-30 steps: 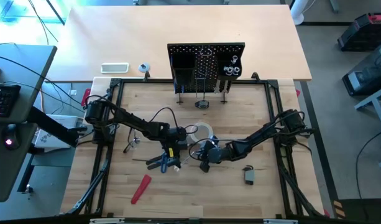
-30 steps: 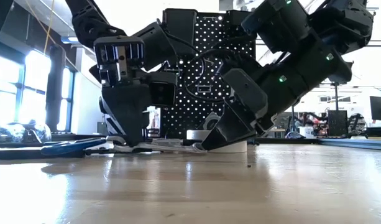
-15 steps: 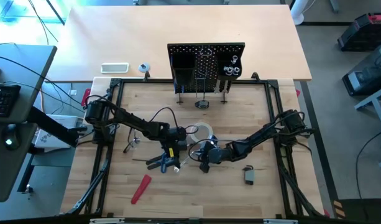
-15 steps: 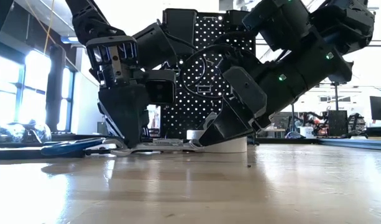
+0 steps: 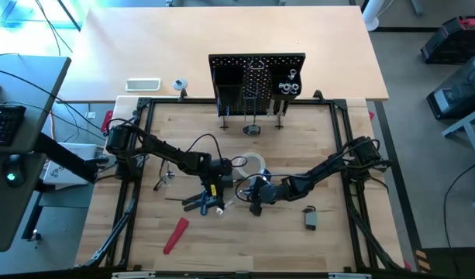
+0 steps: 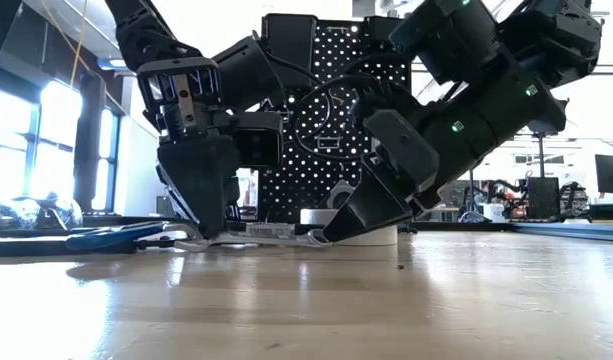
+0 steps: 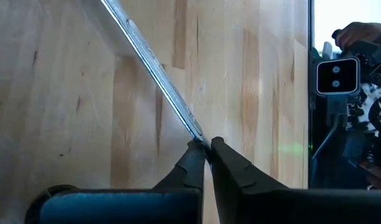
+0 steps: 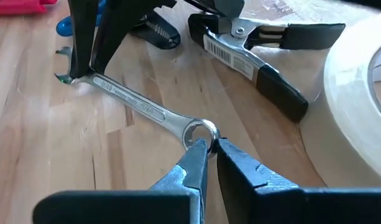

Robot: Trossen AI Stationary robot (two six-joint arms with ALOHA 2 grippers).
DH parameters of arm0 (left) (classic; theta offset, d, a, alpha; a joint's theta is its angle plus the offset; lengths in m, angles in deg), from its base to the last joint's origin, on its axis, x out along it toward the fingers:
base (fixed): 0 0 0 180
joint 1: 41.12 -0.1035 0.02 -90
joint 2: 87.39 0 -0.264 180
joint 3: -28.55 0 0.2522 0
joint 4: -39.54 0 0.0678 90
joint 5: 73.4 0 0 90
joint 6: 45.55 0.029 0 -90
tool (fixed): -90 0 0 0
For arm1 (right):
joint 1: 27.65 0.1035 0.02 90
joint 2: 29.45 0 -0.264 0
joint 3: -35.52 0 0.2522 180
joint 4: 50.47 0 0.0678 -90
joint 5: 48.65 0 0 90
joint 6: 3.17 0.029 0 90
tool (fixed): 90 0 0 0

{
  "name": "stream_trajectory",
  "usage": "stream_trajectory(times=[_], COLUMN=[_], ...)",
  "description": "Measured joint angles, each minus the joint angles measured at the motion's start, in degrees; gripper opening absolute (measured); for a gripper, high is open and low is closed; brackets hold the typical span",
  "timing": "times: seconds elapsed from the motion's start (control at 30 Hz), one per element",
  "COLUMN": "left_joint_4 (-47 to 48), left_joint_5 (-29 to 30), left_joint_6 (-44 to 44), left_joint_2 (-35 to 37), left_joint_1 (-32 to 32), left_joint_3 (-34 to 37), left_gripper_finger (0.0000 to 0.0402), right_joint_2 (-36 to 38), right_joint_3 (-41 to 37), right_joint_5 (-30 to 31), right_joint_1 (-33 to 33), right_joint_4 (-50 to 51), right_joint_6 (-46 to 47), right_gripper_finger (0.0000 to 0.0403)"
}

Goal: Hang tools onto peg board
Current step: Hang the silver wrench on the peg board

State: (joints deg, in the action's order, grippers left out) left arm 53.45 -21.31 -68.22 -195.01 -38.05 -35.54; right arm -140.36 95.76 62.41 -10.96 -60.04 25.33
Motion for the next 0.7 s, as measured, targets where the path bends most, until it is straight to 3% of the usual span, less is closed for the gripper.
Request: stream_trajectory(times=[0.7], left_joint_4=[4.29], left_joint_5=[0.26], left_joint_6=[5.26], left_joint_2=[-0.06], left_joint_1=[1.54], left_joint_3=[-1.41], left_gripper_finger=[0.0001], right_joint_2=[0.0], right_joint_3=[0.02], right_joint_5=[0.77], right_joint_1=[0.66], right_joint_4=[-1.32], right_joint_6=[-1.88], right_gripper_finger=[0.0028])
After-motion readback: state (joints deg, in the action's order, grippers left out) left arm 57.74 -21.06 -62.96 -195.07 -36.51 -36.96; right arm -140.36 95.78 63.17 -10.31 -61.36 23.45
